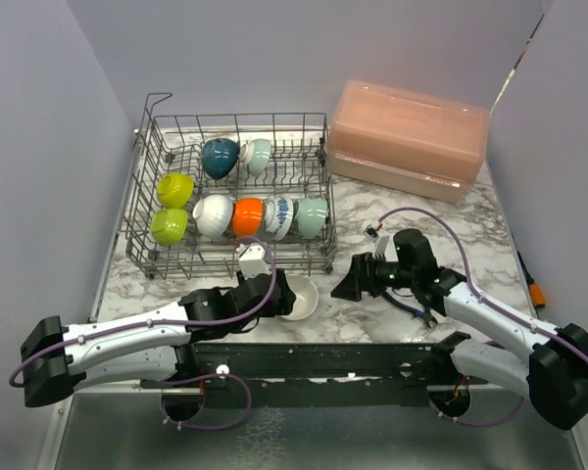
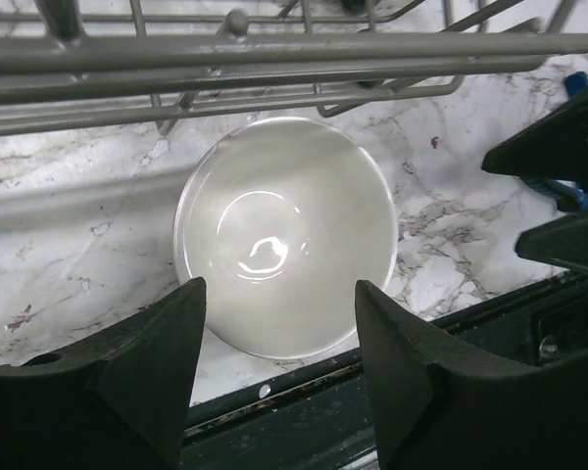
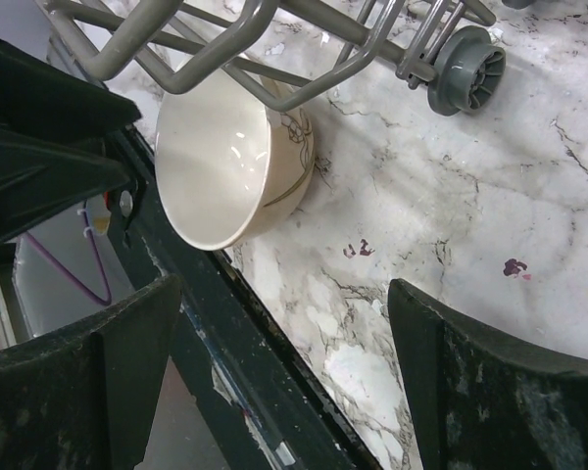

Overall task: Load the bowls into the dish rack
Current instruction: Move the bowl to the center of the board.

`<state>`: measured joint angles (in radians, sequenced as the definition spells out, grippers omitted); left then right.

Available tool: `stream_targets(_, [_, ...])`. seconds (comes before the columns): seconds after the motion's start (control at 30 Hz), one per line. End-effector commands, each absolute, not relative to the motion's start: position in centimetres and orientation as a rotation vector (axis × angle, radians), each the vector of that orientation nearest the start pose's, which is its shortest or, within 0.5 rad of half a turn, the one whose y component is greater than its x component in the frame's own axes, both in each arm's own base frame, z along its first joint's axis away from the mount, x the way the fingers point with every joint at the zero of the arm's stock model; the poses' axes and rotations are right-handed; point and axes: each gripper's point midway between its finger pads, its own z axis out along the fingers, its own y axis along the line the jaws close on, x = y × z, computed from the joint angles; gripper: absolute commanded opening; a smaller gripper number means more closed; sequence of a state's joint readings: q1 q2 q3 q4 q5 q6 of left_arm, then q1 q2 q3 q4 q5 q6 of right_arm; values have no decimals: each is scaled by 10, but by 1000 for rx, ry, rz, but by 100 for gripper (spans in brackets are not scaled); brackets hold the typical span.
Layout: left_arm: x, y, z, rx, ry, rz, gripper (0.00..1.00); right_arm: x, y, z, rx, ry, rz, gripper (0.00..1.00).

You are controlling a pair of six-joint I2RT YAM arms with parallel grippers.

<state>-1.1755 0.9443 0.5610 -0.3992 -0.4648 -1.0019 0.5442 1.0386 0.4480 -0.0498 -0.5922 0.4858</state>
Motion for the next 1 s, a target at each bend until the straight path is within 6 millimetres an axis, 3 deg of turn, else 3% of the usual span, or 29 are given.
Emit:
stream_targets(0.0, [150,-234,131,102,2249,-629,63,175,237,104,-442,2299,1171,89])
stream_targets(0.23, [139,-265,137,293,2230,-734,52,180,231,103,-373,2313,1119,89])
stream_targets(0.4, [127,-293,128,395,2230,-789,52,185,219,103,-276,2319,1039,90])
stream_targets(0.8, [110,-346,79,576,2301,-784,64,187,186,111,-63,2305,868,90])
stream_targets(0.97, [106,-380,93,650,2246,-869,63,185,183,110,-53,2321,854,90])
